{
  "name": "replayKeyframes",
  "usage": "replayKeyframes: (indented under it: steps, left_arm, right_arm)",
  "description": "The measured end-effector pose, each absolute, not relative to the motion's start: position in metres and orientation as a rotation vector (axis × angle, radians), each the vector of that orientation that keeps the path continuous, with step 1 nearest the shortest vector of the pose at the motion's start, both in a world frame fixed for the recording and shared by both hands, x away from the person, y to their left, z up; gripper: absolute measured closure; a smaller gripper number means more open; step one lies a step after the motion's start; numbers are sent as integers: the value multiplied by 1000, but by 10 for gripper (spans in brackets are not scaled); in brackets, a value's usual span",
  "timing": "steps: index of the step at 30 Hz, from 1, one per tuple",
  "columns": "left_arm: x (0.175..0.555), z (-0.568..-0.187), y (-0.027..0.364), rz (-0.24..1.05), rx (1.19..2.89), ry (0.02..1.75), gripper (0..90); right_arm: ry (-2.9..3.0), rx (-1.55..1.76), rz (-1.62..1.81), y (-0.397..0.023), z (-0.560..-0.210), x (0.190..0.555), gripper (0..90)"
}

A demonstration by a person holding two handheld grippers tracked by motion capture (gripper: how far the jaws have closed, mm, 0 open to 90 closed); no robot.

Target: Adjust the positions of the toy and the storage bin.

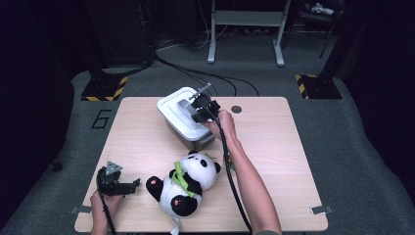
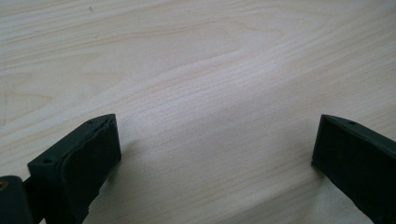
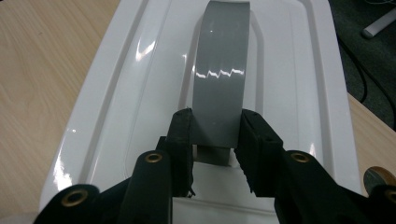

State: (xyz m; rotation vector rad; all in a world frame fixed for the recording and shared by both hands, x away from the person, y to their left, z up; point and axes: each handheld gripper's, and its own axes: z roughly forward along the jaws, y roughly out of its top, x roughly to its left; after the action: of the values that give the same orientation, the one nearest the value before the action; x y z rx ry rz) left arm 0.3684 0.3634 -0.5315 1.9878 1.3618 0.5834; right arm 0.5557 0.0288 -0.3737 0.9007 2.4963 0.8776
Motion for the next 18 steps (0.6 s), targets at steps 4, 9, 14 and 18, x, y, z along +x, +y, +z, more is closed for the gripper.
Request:
replayKeyframes:
  steps: [4,9,14,18]
  left_arm:
    - [368,-531,363,583,1988,1362,7]
    - [368,-532,363,585,1985,1361,7]
    - [368,-531,364,577,1992,1361,7]
    - [368,-532,363,581,1987,1361,7]
  right_arm:
    - [2507,903,855,24,-372,556,664]
    - [2507,894,847,19,-372,557,663]
    - [2500,934,834,14,-371,558,654]
    - [2490,961,847,5,-370,559,531]
